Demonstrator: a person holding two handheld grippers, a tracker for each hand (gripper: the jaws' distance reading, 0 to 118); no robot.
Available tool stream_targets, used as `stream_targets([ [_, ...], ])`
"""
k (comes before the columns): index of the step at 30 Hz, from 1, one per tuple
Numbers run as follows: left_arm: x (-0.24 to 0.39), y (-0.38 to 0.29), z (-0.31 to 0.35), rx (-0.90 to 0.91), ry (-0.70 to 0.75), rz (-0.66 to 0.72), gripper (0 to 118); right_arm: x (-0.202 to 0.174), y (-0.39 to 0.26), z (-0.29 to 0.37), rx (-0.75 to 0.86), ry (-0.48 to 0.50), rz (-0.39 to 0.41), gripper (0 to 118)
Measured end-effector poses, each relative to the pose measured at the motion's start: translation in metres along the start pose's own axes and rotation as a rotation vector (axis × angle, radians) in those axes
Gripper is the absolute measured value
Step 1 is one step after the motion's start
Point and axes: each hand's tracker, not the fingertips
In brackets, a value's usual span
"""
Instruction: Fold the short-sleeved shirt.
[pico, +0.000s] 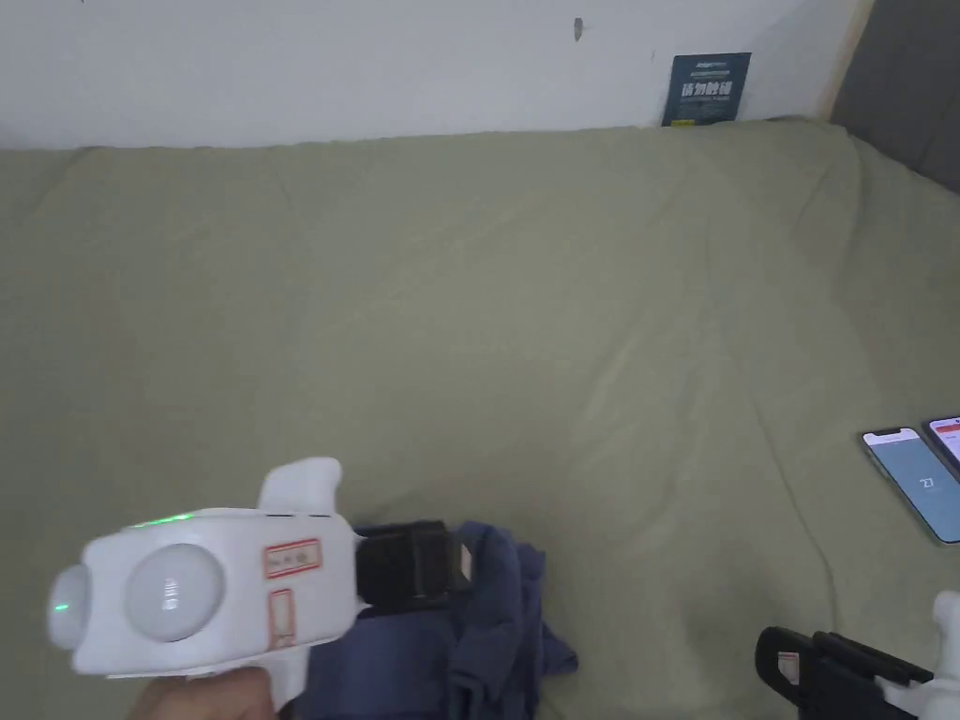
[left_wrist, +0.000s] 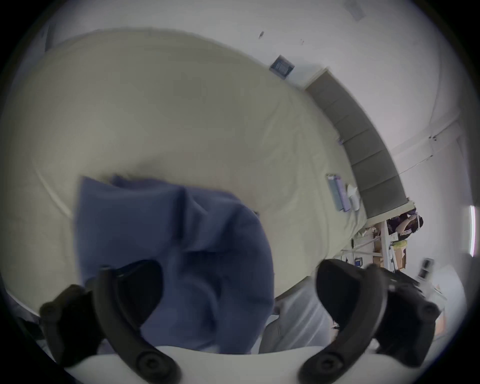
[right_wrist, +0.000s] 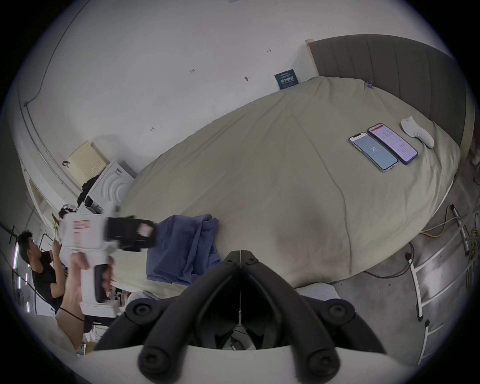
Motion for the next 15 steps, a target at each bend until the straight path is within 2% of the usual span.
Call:
stream_targets([
  [2, -0.008, 0.000, 0.026, 0.007, -0.011, 0.000, 69, -0.004, 0.000, -0.003, -0.004, 0.006, 0.001, 1],
  [3, -0.024, 0.000, 0.026, 0.013, 0.000, 0.021, 39, -0.006, 0.000, -0.005, -0.008, 0.010, 0.006, 1],
  [4, -0.039, -0.003, 0.020, 0.026, -0.007, 0.073, 1, -0.008, -0.001, -0.006, -0.010, 0.010, 0.010, 1],
  [8, -0.056, -0.005, -0.007, -0.010, -0.111, 0.175, 1, -0.014, -0.001, -0.010, -0.017, 0.019, 0.016, 1],
  [12, -0.044, -0.005, -0.064, -0.098, -0.177, 0.192, 1, -0.016, -0.002, -0.006, -0.018, 0.021, 0.023, 1],
  [15, -0.028, -0.005, -0.109, -0.146, -0.322, 0.205, 1, -0.011, -0.001, -0.004, -0.019, 0.012, 0.011, 1],
])
